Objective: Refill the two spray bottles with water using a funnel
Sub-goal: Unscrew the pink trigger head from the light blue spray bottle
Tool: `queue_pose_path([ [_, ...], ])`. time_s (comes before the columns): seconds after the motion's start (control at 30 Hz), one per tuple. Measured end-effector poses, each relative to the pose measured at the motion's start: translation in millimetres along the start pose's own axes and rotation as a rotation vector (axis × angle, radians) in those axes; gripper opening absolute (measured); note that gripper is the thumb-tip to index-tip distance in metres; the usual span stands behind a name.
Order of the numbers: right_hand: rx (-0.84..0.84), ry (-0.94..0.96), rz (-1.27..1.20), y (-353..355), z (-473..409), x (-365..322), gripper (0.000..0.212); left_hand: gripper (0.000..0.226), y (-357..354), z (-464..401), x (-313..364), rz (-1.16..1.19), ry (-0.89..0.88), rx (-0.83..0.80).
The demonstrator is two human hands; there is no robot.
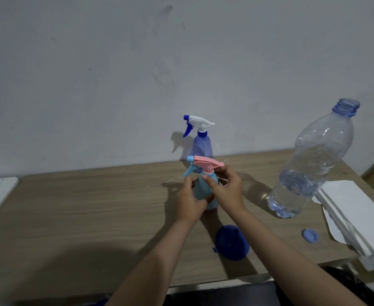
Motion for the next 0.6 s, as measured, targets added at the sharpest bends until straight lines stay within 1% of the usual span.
queue_pose_path([
  [0.1, -0.03, 0.024, 0.013, -1.0, 3.3, 0.2, 0.024, 0.053, 2.3, 3.6, 4.1, 0.0, 0.016, -0.004],
  [0.27, -0.013, -0.042, 0.001, -2.3, 2.9, -0.6, 0.036, 0.05, 1.9, 4.6, 5.2, -0.07, 0.009, -0.01],
  [0.37, 0.012, -0.034, 0.0, -2.5, 2.8, 2.9, 0.031, 0.05, 1.5, 4.3, 5.1, -0.065, 0.01, -0.009],
  [0.47, -0.021, 0.011, 0.015, -2.8, 4.8, 3.0, 0.026, 0.053, -1.3, 0.2, -0.1, 0.012, 0.007, -0.011],
  [0.53, -0.034, 0.018, 0.022, -3.2, 5.7, 2.2, 0.029, 0.052, -1.8, -0.7, -0.9, 0.004, 0.003, -0.003],
  [0.6, -0.012, -0.015, 0.001, -3.7, 6.0, 2.7, 0.036, 0.052, -1.4, -1.5, 0.2, -0.007, -0.01, 0.005],
])
Point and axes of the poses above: each hand's wrist, its own z-axis away from the middle knuckle, its own y-axis out of the back of the hand, x = y × z, the point moved 6 cm from there along -z, towards the middle knuckle, and after that the axes turned 15 degrees about y, right-handed, at the moved point
